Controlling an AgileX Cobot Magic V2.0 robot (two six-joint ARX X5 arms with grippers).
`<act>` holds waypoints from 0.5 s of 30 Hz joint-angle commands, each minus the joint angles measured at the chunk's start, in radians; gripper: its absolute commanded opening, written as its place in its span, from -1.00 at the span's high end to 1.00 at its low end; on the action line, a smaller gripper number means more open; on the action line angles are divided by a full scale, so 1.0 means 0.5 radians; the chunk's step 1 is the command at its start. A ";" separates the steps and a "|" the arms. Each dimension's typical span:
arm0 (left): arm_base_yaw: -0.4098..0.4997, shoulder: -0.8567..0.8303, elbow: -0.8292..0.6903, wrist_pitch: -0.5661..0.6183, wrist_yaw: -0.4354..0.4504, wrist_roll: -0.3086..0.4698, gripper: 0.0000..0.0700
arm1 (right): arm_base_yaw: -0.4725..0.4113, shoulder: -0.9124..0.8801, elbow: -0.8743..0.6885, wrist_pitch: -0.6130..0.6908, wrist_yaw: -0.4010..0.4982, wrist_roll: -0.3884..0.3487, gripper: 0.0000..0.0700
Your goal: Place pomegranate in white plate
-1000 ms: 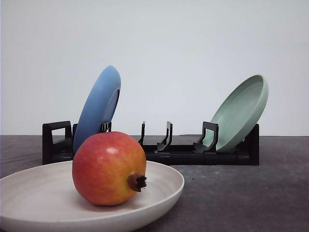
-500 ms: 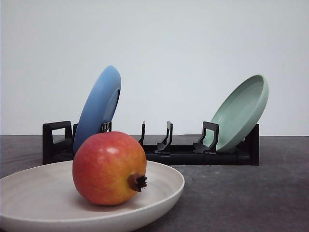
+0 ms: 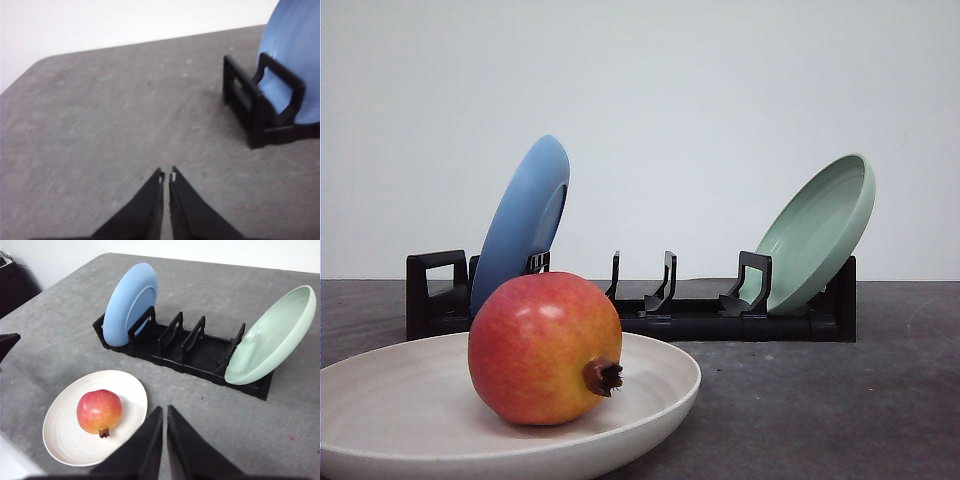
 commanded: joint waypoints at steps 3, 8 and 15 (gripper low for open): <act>0.036 -0.005 -0.042 0.040 0.012 -0.020 1.00 | 0.023 0.004 0.021 0.021 0.007 0.005 0.97; 0.038 -0.005 -0.114 0.185 0.012 -0.018 1.00 | 0.023 0.004 0.021 0.021 0.007 0.005 0.97; 0.039 -0.005 -0.112 0.182 -0.022 -0.082 1.00 | 0.023 0.004 0.021 0.021 0.007 0.005 0.97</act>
